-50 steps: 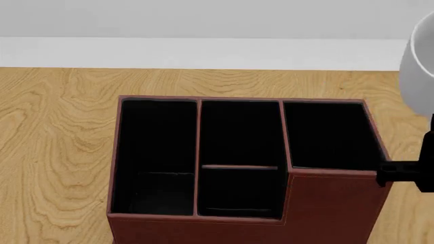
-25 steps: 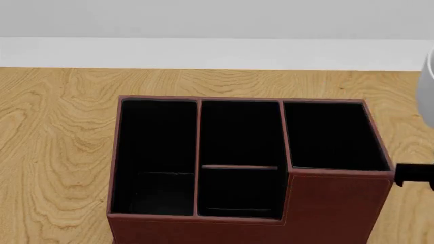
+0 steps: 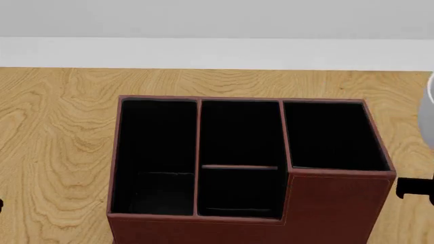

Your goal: Pick up the white mug and place it to the right of the caddy.

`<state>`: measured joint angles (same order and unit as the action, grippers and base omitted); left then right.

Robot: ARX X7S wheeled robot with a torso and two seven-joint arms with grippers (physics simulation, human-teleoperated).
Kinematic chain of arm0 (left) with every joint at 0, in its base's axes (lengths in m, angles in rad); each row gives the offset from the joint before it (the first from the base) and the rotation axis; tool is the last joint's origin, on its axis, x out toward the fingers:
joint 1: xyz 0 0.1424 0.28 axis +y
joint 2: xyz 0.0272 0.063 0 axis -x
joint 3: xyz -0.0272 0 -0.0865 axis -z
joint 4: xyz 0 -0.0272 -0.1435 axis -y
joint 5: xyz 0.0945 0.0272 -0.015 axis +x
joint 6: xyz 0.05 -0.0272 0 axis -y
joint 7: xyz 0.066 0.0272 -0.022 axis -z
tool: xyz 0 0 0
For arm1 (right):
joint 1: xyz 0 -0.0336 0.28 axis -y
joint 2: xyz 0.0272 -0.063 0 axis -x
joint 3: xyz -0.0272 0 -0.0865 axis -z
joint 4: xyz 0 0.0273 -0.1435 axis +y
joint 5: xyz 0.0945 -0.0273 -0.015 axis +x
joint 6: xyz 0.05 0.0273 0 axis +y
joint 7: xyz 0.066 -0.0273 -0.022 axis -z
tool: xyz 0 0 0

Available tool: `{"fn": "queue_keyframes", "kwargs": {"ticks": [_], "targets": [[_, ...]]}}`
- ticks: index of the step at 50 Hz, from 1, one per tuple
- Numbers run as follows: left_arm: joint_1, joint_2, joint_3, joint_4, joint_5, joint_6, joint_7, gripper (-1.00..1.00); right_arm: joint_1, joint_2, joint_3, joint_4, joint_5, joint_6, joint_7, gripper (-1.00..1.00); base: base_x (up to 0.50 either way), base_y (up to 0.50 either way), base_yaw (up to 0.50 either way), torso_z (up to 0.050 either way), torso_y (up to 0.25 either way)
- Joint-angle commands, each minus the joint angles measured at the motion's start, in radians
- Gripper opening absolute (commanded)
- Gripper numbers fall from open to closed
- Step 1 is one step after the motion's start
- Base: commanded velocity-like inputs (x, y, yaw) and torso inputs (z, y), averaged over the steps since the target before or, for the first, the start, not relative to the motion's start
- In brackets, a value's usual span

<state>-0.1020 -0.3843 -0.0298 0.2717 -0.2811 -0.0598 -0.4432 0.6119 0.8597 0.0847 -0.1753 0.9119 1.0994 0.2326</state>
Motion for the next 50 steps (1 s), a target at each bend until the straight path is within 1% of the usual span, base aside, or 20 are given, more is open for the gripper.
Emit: {"fn": "queue_keyframes", "kwargs": {"ticks": [1,15,25,30,38,50], "targets": [[-0.006,0.004,0.008,-0.016,0.005,0.009,0.0,1.0,-0.03,0.001,-0.001,0.046,-0.05,-0.057,-0.04,-1.0,0.0,0.0,0.0,0.0,0.0],[-0.029,0.017,0.036,-0.06,0.035,0.031,-0.002,1.0,-0.024,0.001,-0.037,0.164,-0.118,-0.141,-0.094,-1.0,0.0,0.0,0.0,0.0,0.001],[-0.07,0.039,0.052,-0.114,0.028,0.053,0.007,1.0,0.013,-0.036,-0.122,0.299,-0.186,-0.219,-0.168,-1.0,0.0,0.0,0.0,0.0,0.0],[-0.067,0.04,0.037,-0.134,0.018,0.07,0.005,1.0,0.018,-0.055,-0.134,0.357,-0.207,-0.254,-0.182,-1.0,0.0,0.0,0.0,0.0,0.0],[-0.06,0.039,0.029,-0.146,0.015,0.081,0.001,1.0,0.025,-0.077,-0.151,0.406,-0.222,-0.278,-0.197,-1.0,0.0,0.0,0.0,0.0,0.001],[-0.053,0.037,0.034,-0.152,0.019,0.089,0.001,1.0,0.029,-0.079,-0.154,0.43,-0.214,-0.254,-0.198,-1.0,0.0,0.0,0.0,0.001,0.001]]}}
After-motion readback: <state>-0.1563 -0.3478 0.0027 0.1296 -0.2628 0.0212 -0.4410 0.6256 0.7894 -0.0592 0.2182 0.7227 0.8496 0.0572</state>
